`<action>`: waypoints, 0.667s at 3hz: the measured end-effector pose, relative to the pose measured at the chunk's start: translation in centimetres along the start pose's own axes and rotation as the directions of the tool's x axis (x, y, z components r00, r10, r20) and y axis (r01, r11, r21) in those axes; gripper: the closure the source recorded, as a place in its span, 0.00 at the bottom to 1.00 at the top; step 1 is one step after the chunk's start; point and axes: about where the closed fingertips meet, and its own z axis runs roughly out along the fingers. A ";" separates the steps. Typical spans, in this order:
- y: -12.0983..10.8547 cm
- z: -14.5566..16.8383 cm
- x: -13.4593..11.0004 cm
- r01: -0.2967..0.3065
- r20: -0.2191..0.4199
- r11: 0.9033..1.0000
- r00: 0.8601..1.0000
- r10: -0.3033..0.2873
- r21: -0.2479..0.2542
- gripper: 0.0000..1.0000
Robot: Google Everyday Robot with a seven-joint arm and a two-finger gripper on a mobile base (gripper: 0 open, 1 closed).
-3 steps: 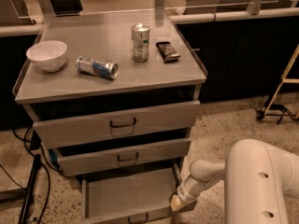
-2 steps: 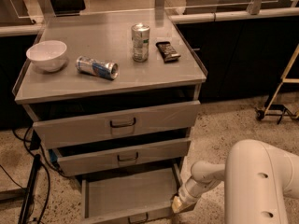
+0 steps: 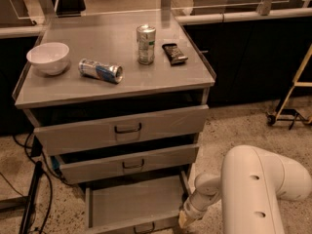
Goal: Close bottom drawer
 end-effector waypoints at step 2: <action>-0.5 1.5 -2.2 -0.039 0.025 0.999 0.999 0.039 0.018 1.00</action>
Offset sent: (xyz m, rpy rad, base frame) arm 0.0358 0.0090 -0.0170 -0.0256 -0.0419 -0.0697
